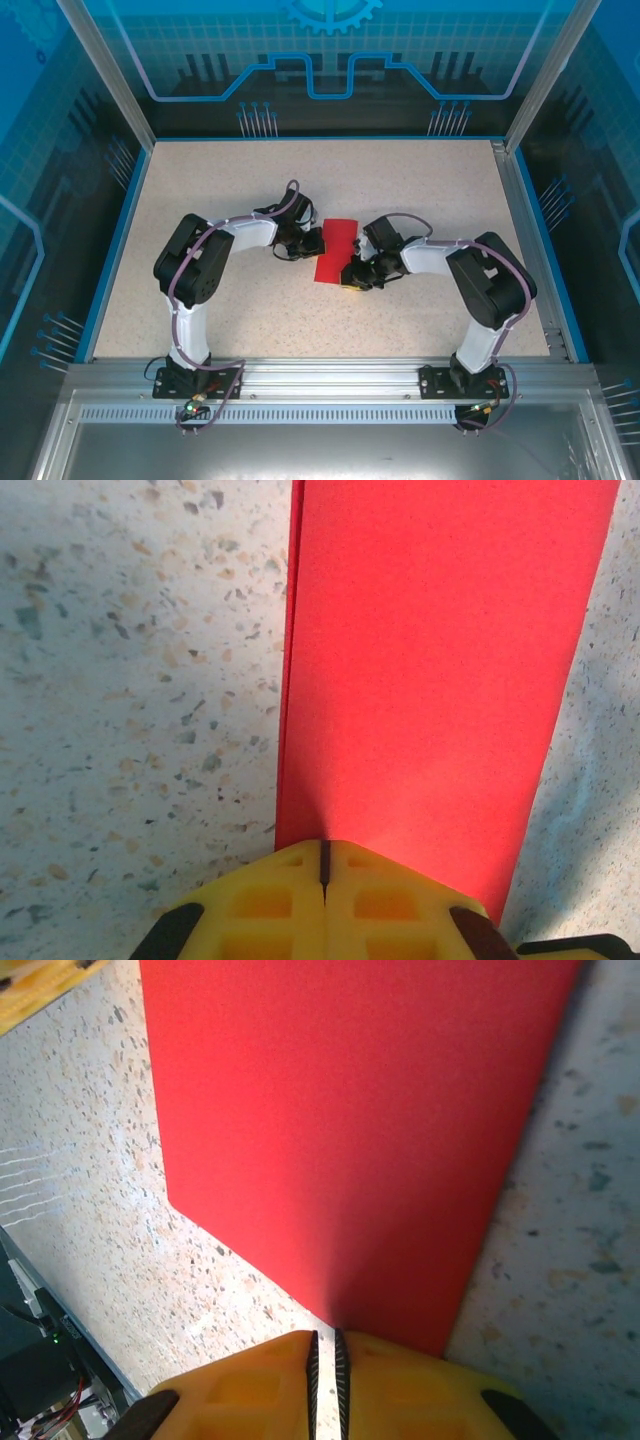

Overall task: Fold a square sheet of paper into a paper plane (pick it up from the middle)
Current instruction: Fold the square sheet of paper in half at the center of the table.

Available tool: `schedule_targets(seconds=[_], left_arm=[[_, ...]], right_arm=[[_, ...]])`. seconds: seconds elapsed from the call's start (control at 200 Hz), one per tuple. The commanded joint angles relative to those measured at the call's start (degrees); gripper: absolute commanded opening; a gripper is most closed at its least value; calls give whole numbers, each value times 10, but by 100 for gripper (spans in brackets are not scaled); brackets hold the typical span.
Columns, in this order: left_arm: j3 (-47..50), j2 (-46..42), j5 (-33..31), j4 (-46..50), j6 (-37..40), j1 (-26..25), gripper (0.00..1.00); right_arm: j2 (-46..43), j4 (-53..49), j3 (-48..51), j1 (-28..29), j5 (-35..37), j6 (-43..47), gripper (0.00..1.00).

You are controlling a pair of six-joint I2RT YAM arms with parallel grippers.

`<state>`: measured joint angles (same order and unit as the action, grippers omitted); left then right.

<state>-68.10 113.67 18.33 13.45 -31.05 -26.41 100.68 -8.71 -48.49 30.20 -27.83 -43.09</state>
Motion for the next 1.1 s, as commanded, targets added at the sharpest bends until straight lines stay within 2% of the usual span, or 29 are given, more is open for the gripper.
schedule_targets(seconds=[0.0, 0.2, 0.275, 0.425, 0.675, 0.97, 1.095], left_arm=[[23, 10, -20, 76, 14, 3, 0], [29, 4, -14, 66, 10, 3, 0], [27, 2, -9, 66, 9, 3, 0], [17, 0, -9, 72, 11, 2, 0], [17, 2, -10, 79, 15, 3, 0], [22, -2, -10, 76, 10, 3, 0], [26, -6, -10, 75, 10, 4, 0]], right_arm=[[-39, -34, -46, -19, 7, 20, 16], [8, -74, -120, -67, 27, 39, 18], [35, -85, -145, -71, 34, 42, 18], [57, -54, -161, -70, -3, 39, 18], [90, -93, -243, -102, 2, 63, 18], [192, -131, -355, -126, -2, 68, 18], [218, -128, -366, -133, -6, 72, 18]])
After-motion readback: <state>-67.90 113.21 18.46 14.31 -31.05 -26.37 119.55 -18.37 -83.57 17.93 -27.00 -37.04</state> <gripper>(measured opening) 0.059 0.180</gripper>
